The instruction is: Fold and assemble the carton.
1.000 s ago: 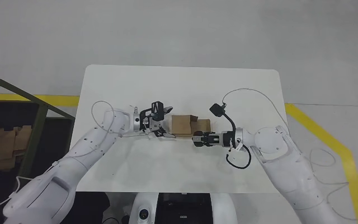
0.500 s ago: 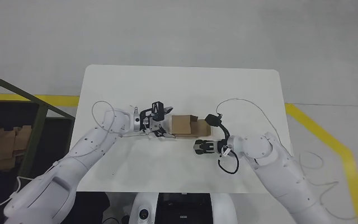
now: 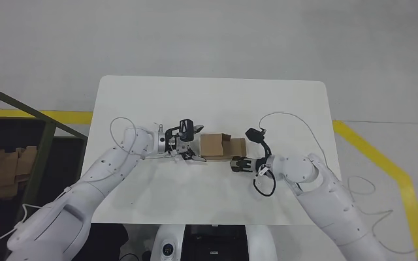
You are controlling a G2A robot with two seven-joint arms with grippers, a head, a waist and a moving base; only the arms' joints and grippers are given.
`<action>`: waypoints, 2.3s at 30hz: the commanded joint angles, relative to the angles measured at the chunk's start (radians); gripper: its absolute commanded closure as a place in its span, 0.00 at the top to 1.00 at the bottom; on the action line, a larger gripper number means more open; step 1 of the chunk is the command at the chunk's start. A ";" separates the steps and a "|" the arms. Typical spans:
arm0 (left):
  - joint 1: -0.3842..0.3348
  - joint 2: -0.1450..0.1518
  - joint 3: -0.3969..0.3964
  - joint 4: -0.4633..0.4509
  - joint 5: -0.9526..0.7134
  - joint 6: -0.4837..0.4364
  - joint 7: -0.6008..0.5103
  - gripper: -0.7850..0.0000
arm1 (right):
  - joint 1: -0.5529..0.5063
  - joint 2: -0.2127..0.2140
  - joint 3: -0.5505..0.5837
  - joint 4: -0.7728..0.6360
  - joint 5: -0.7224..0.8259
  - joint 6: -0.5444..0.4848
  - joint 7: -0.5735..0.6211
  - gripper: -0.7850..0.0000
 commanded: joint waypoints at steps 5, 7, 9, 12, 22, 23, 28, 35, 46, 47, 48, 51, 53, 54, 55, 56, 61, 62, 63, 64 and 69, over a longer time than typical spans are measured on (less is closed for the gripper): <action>-0.003 -0.004 0.004 0.005 0.010 -0.005 0.003 0.96 | -0.002 0.000 0.002 0.001 0.001 -0.002 -0.010 0.00; -0.003 -0.005 0.005 0.007 0.012 -0.005 0.005 0.96 | 0.000 0.001 0.002 0.002 -0.001 0.000 -0.010 0.00; -0.003 -0.006 0.005 0.008 0.014 -0.004 0.006 0.93 | 0.001 0.001 0.001 0.002 -0.003 0.001 -0.010 0.00; -0.003 -0.007 0.004 0.010 0.016 -0.004 0.008 0.88 | 0.004 0.001 0.000 0.005 -0.005 0.001 -0.010 0.00; -0.002 -0.009 -0.001 0.012 0.020 -0.003 0.009 0.85 | 0.008 -0.001 -0.005 0.015 -0.018 0.014 -0.029 0.00; -0.002 -0.009 -0.002 0.012 0.020 -0.004 0.009 0.85 | 0.008 -0.001 -0.005 0.016 -0.019 0.015 -0.032 0.00; 0.000 -0.009 -0.005 0.009 0.024 -0.006 0.008 0.75 | 0.007 -0.002 0.001 0.013 -0.008 0.006 -0.056 0.00; 0.003 -0.009 -0.009 0.002 0.030 -0.009 0.010 0.72 | 0.017 -0.008 -0.010 0.022 0.008 -0.007 -0.081 0.00; 0.008 -0.007 -0.015 -0.008 0.043 -0.015 0.013 0.75 | 0.058 -0.024 -0.040 0.071 0.033 -0.075 -0.111 0.00; 0.008 -0.007 -0.015 -0.009 0.045 -0.016 0.013 0.76 | 0.064 -0.026 -0.045 0.078 0.037 -0.085 -0.111 0.00; 0.008 -0.007 -0.015 -0.010 0.047 -0.017 0.014 0.77 | 0.071 -0.028 -0.052 0.087 0.040 -0.095 -0.108 0.00; 0.009 -0.007 -0.016 -0.012 0.049 -0.018 0.014 0.78 | 0.097 -0.037 -0.074 0.119 0.046 -0.119 -0.108 0.00; 0.009 -0.007 -0.016 -0.013 0.052 -0.019 0.015 0.80 | 0.111 -0.044 -0.087 0.140 0.064 -0.141 -0.111 0.00; 0.009 -0.007 -0.017 -0.013 0.053 -0.019 0.016 0.80 | 0.118 -0.047 -0.094 0.151 0.072 -0.151 -0.112 0.00; 0.010 -0.007 -0.016 -0.013 0.054 -0.020 0.015 0.81 | 0.125 -0.050 -0.101 0.161 0.077 -0.160 -0.113 0.00; 0.009 -0.007 -0.016 -0.014 0.055 -0.021 0.014 0.81 | 0.132 -0.053 -0.108 0.171 0.082 -0.170 -0.114 0.00; 0.009 -0.008 -0.015 -0.016 0.058 -0.023 0.013 0.80 | 0.164 -0.067 -0.129 0.227 0.109 -0.207 -0.120 0.00; 0.009 -0.008 -0.015 -0.016 0.059 -0.024 0.013 0.80 | 0.168 -0.069 -0.129 0.240 0.116 -0.218 -0.121 0.00; 0.009 -0.008 -0.015 -0.015 0.059 -0.024 0.013 0.80 | 0.169 -0.069 -0.127 0.244 0.119 -0.223 -0.122 0.00; 0.009 -0.009 -0.016 -0.014 0.059 -0.023 0.011 0.80 | 0.169 -0.069 -0.124 0.250 0.121 -0.231 -0.123 0.00; 0.009 -0.010 -0.017 -0.013 0.058 -0.024 0.008 0.78 | 0.145 -0.056 -0.081 0.242 0.119 -0.256 -0.113 0.00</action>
